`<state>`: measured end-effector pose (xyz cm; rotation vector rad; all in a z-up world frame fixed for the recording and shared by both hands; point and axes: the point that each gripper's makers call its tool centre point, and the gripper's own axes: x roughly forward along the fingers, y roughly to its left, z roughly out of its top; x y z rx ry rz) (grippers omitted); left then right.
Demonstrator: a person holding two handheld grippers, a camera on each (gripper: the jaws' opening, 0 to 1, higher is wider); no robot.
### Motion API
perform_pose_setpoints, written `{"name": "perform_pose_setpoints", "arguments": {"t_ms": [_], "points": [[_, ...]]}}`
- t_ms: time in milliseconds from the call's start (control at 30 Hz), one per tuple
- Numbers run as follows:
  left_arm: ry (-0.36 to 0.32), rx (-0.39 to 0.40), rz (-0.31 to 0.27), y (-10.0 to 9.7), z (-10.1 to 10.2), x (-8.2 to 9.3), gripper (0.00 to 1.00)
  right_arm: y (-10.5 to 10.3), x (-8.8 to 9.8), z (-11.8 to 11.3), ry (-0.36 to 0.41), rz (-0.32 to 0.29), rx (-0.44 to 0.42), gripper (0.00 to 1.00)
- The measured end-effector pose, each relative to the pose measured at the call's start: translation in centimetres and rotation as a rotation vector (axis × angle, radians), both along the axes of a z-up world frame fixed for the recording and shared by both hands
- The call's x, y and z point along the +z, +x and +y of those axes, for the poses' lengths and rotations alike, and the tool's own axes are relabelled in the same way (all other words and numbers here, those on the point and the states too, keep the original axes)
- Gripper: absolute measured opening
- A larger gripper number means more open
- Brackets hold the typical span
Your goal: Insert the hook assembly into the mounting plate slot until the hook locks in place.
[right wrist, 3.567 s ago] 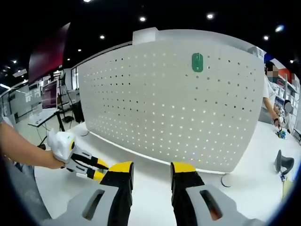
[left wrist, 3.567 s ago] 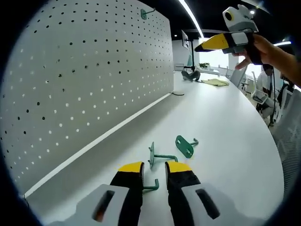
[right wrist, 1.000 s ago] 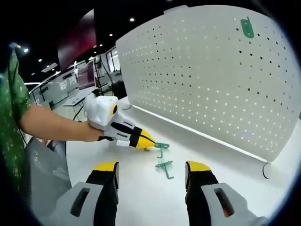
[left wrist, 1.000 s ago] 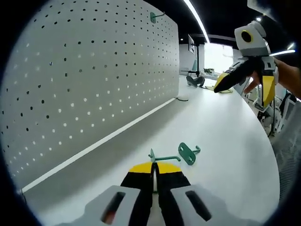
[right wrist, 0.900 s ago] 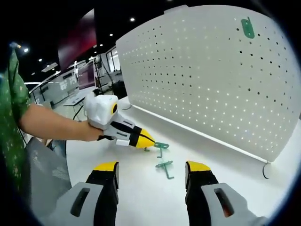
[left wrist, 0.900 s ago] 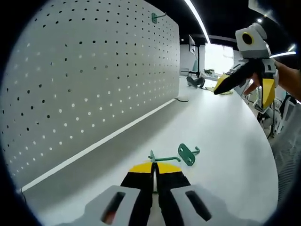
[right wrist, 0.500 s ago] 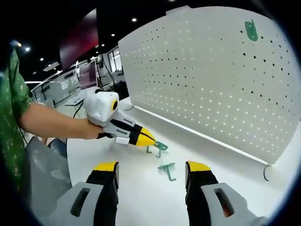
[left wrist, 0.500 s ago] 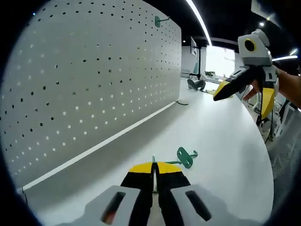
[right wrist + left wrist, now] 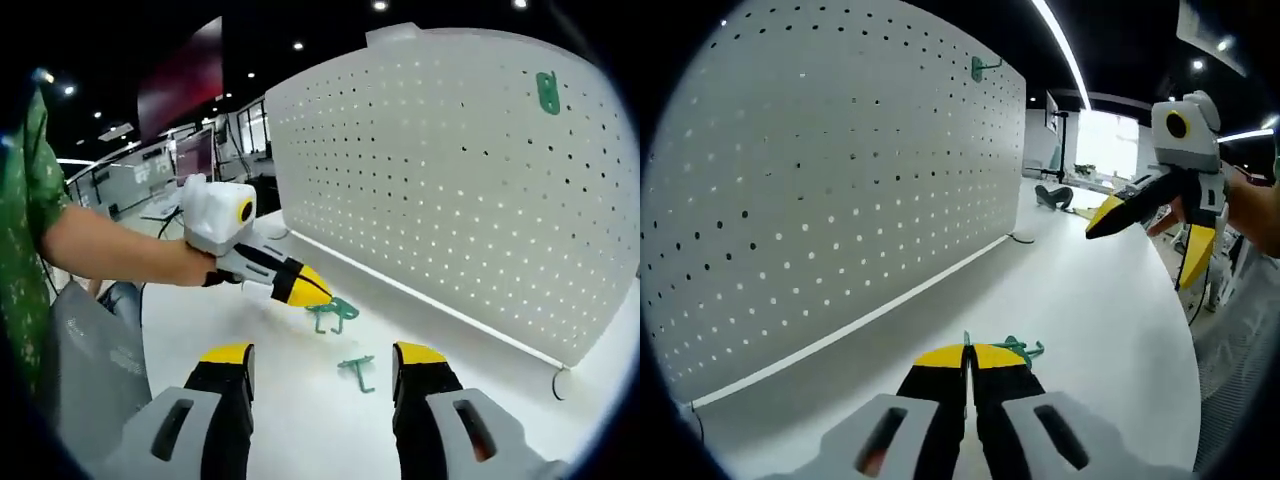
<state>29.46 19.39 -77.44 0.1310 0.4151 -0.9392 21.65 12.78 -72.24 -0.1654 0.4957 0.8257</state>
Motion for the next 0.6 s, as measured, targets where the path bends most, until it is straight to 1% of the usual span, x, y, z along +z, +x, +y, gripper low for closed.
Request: {"name": "perform_pose_setpoints", "arguments": {"t_ms": [67,100,233,300,367,400,467,600], "points": [[-0.006,-0.005,-0.006,-0.1,-0.1,0.6,0.01,-0.1,0.2,0.0,-0.002,-0.004,0.002,0.55],[-0.018,-0.008,-0.009,-0.2,-0.2,1.3,0.01,-0.1,0.4,-0.1,-0.007,-0.016,0.003,0.55],[-0.041,-0.011,-0.016,-0.3,-0.3,2.8,0.01,-0.1,1.1,-0.2,-0.033,-0.055,0.006,0.54],[-0.053,-0.017,-0.03,-0.5,-0.3,3.9,0.01,-0.2,1.6,-0.1,-0.035,-0.07,0.008,0.54],[-0.059,-0.025,-0.044,-0.8,-0.4,4.9,0.01,-0.1,2.4,-0.2,-0.045,-0.102,0.008,0.53],[-0.062,-0.03,-0.051,-0.9,-0.5,5.4,0.01,0.0,2.9,-0.2,-0.06,-0.134,0.011,0.53],[-0.068,-0.038,-0.064,-1.3,-0.6,6.5,0.01,-0.2,3.7,-0.1,-0.074,-0.163,0.015,0.51],[-0.105,-0.051,-0.08,-2.1,-0.7,8.9,0.01,-0.3,5.2,-0.1,-0.079,-0.215,0.02,0.5]]}}
